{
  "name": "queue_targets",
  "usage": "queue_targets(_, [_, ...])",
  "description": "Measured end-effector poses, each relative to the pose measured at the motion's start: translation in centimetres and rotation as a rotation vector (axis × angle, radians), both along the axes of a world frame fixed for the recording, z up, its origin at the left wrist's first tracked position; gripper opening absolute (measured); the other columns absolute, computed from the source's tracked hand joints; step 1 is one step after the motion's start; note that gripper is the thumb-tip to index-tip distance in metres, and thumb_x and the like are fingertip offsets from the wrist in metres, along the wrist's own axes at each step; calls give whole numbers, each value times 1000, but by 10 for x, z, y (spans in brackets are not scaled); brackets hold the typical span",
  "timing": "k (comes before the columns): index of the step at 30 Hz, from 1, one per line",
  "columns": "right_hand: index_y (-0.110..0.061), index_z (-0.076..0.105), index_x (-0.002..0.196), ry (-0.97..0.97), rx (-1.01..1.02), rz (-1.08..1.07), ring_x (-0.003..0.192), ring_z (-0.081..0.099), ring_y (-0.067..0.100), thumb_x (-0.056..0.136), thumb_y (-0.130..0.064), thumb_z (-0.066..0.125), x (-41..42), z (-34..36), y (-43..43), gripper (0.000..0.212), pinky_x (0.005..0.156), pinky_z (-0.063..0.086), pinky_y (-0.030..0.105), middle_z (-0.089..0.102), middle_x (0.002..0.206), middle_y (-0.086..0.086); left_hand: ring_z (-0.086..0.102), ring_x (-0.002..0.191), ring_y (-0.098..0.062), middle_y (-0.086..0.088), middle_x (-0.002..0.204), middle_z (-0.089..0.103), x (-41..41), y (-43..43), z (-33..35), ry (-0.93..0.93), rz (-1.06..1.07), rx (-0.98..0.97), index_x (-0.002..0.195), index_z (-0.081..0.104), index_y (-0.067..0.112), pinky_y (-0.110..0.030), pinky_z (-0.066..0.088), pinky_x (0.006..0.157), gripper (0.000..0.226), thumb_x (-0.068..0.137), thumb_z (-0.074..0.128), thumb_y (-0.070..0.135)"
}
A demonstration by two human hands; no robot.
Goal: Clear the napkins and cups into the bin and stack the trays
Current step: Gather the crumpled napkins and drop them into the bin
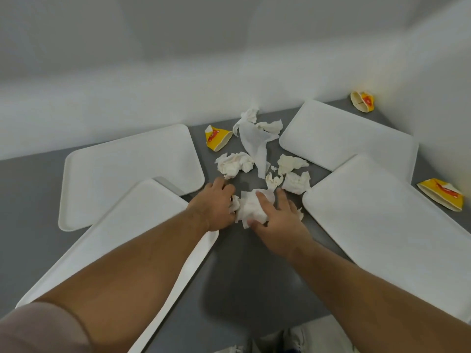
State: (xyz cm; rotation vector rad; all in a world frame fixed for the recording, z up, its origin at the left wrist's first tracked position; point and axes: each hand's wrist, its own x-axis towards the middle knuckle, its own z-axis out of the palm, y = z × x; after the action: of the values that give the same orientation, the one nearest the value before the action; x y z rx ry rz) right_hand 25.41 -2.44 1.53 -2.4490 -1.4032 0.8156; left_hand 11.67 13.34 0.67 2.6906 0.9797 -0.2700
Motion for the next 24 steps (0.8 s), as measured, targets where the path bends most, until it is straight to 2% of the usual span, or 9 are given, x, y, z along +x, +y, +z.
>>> queue_targets(3, [-45, 15, 158, -120, -58, 50, 154, 3, 40, 99, -60, 42, -1, -13, 5, 67, 116, 35, 57, -6, 170, 1, 50, 121, -26, 0, 134, 50, -2, 2, -7, -58, -19, -9, 132, 51, 27, -41, 50, 98, 45, 90, 61, 39])
queue_targets(5, [-40, 25, 157, -180, -90, 94, 154, 5, 39, 102, -48, 46, 0, -18, 4, 59, 117, 36, 54, -1, 170, 3, 52, 117, -26, -1, 128, 53, -1, 2, -7, -99, -13, -16, 125, 55, 24, -42, 51, 95, 32, 93, 56, 28])
queue_targets(9, [-21, 52, 140, -157, 91, 81, 148, 28, 27, 100, -23, 55, 7, -25, -8, 41, 109, 43, 39, 39, 158, 5, 56, 101, -27, -3, 116, 59, 3, 1, -3, -188, 84, -68, 112, 57, 19, -45, 52, 89, 24, 93, 48, 9])
queue_targets(11, [-18, 59, 134, -127, 145, 39, 143, 40, 23, 97, -19, 57, 11, -26, -15, 36, 105, 44, 36, 49, 152, 1, 56, 96, -25, 0, 112, 60, 4, -2, 0, -241, 127, -98, 107, 58, 21, -42, 52, 86, 26, 91, 47, 4])
queue_targets(14, [-18, 63, 122, -103, 186, -17, 109, 62, 26, 91, -19, 65, 18, -25, -26, 31, 85, 47, 31, 65, 131, 2, 57, 88, -23, 3, 99, 62, 7, -9, 4, -336, 148, -113, 93, 58, 25, -36, 49, 76, 25, 91, 45, 3])
queue_targets(17, [-17, 64, 107, -63, 304, -111, 85, 56, 19, 88, -8, 65, 25, -18, -38, 21, 73, 39, 25, 69, 103, 1, 57, 75, -18, 6, 81, 61, 10, -21, 12, -416, 173, -135, 84, 57, 26, -30, 42, 65, 24, 92, 45, 7])
queue_targets(20, [-8, 69, 78, 119, 463, -198, 75, 64, 9, 85, 13, 53, 32, -7, -49, 27, 73, 48, 17, 70, 75, -14, 59, 63, -13, 7, 67, 60, 13, -37, 24, -477, 249, -234, 82, 58, 28, -29, 44, 55, 21, 91, 44, 14])
queue_targets(22, [-5, 69, 65, 353, 515, -296, 68, 69, 17, 84, 22, 45, 36, 2, -59, 40, 75, 56, 33, 73, 65, -2, 53, 55, -12, 7, 59, 58, 17, -50, 30, -553, 290, -329, 75, 58, 24, -31, 44, 53, 15, 84, 46, 25])
queue_targets(24, [-8, 67, 62, 503, 564, -480, 62, 68, 23, 82, 19, 42, 37, 9, -70, 42, 65, 55, 34, 70, 62, 11, 41, 51, -10, 8, 52, 47, 22, -65, 36, -615, 309, -397, 65, 48, 20, -30, 35, 50, 23, 82, 46, 36])
